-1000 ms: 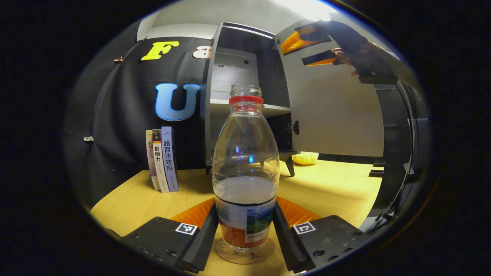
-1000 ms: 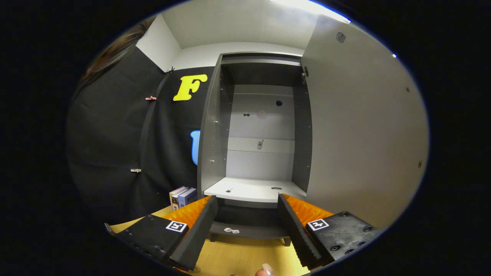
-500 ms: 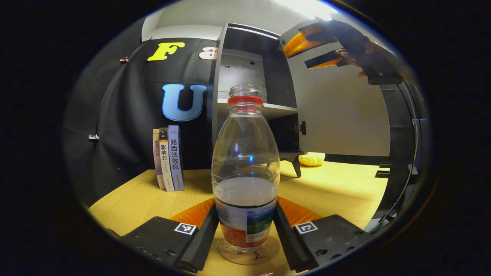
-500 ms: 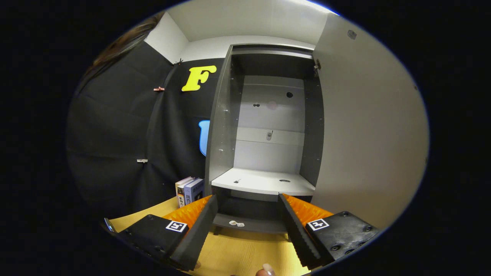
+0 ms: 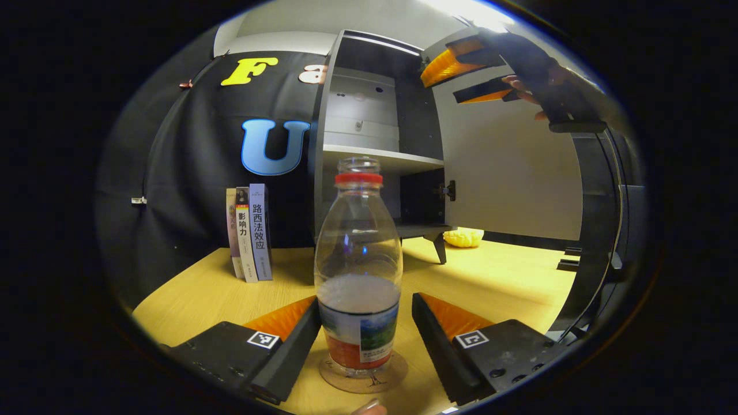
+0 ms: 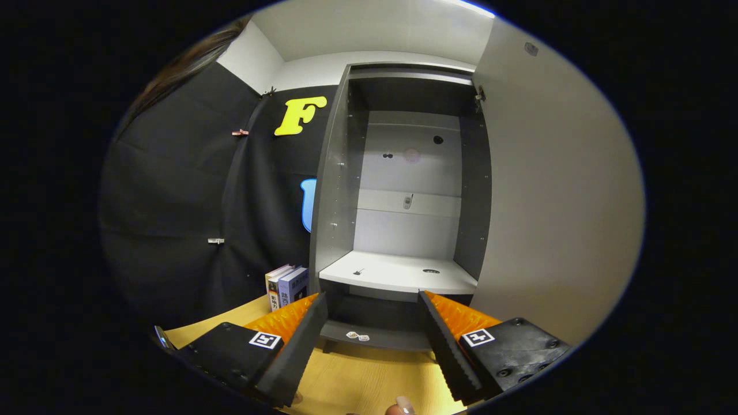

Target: Open the cabinet door with the right hand, grasp the bottle in the cabinet with the left hand and place it on the coaster, then close the cabinet door with the right hand.

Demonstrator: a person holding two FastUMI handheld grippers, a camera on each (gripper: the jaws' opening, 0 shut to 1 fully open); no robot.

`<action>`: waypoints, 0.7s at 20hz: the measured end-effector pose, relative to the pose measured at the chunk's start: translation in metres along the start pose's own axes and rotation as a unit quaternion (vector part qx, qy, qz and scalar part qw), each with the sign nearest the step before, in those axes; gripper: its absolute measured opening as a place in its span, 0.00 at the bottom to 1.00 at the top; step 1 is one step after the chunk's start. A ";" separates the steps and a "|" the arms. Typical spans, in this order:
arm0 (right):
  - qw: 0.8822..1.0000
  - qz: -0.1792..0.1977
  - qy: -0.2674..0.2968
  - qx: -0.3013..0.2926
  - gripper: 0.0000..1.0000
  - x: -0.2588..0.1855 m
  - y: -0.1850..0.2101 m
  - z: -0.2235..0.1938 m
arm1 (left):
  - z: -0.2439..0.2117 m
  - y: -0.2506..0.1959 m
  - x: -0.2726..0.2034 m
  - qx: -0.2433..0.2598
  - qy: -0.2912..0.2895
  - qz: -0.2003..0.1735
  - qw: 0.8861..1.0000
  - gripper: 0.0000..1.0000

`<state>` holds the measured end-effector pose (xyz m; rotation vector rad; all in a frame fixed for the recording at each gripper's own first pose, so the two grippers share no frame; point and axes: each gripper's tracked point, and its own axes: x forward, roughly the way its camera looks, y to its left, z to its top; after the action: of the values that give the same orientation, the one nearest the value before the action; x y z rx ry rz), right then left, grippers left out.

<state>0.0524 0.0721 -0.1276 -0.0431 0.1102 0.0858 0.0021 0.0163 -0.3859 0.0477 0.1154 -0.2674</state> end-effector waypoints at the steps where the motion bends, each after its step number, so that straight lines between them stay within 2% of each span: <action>1: 1.000 -0.001 -0.002 0.001 0.98 0.000 -0.002 0.001 | 0.004 0.001 0.000 0.000 -0.002 0.001 1.000 0.95; 5: 1.000 -0.007 -0.014 -0.006 0.98 -0.002 -0.007 0.014 | 0.027 0.008 0.002 -0.009 -0.012 0.008 1.000 0.95; 9: 0.999 -0.014 -0.028 -0.003 0.98 -0.008 -0.013 0.034 | 0.059 0.007 0.004 -0.001 -0.022 -0.002 1.000 0.95; 13: 0.999 -0.020 -0.042 -0.003 0.98 -0.025 -0.022 0.064 | 0.117 -0.002 -0.004 0.035 -0.034 -0.034 0.998 0.93; 14: 0.999 -0.021 -0.045 -0.003 0.98 -0.032 -0.024 0.072 | 0.134 -0.005 -0.007 0.039 -0.035 -0.045 0.998 0.95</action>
<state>0.0306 0.0485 -0.0513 -0.0473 0.0184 0.0454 0.0086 0.0048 -0.2520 0.1113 0.0382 -0.3641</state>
